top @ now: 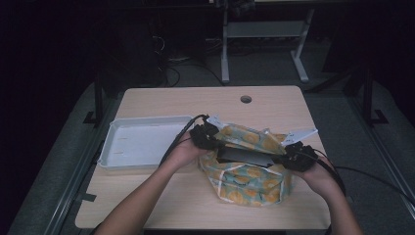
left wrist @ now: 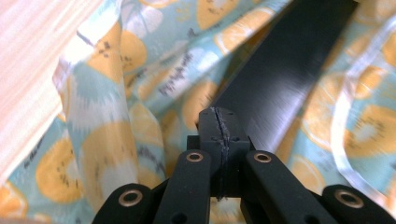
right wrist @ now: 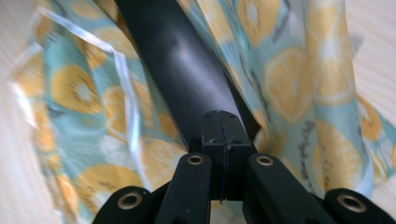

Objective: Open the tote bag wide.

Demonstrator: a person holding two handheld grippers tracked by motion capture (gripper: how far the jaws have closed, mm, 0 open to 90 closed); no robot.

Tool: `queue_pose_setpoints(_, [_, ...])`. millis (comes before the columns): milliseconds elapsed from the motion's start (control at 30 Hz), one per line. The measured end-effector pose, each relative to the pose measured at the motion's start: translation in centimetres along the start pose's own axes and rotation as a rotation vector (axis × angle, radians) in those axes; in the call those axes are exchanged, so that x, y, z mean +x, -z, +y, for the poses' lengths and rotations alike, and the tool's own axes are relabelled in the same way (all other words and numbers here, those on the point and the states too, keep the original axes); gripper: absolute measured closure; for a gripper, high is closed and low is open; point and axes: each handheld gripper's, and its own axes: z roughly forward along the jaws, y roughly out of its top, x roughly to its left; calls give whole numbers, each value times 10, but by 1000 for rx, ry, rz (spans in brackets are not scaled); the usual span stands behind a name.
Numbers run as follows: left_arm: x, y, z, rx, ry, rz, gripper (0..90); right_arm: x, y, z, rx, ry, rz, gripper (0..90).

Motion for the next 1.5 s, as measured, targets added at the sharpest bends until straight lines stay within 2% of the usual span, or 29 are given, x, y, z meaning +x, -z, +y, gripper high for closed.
queue_pose_setpoints(33, [1, -3, 1, -8, 7, 14, 897, 0, -1, -2, 8, -3, -3, 900])
queue_pose_setpoints(67, [3, -3, 2, 5, -15, 27, 897, -1, -2, -4, 12, -2, -8, 900])
queue_pose_setpoints(100, [4, -5, 2, -8, 1, 31, 897, -1, -2, -6, 17, -12, -9, 900])
queue_pose_setpoints(233, [11, -9, 2, 0, 5, 57, 897, -3, -4, -12, 37, -28, -11, 900])
queue_pose_setpoints(300, [12, -12, 2, -6, 22, 79, 897, -5, -7, -14, 47, -28, -20, 900])
queue_pose_setpoints(433, [18, -18, 0, 14, 32, 112, 898, -6, -7, -15, 41, -44, -27, 900])
queue_pose_setpoints(533, [22, -24, -3, 32, 50, 109, 898, -7, -8, -17, 39, -56, -28, 900])
queue_pose_setpoints(733, [24, -33, -9, 65, 58, 105, 898, -10, -8, -20, 26, -81, -34, 900])
queue_pose_setpoints(967, [26, -43, -14, 93, 70, 98, 898, -13, -15, -24, 52, -98, -31, 900])
queue_pose_setpoints(1167, [28, -49, -16, 106, 72, 96, 898, -19, -25, -24, 52, -149, -37, 900])
queue_pose_setpoints(1500, [30, -50, -17, 113, 68, 110, 899, -24, -37, -22, 72, -172, -65, 900])
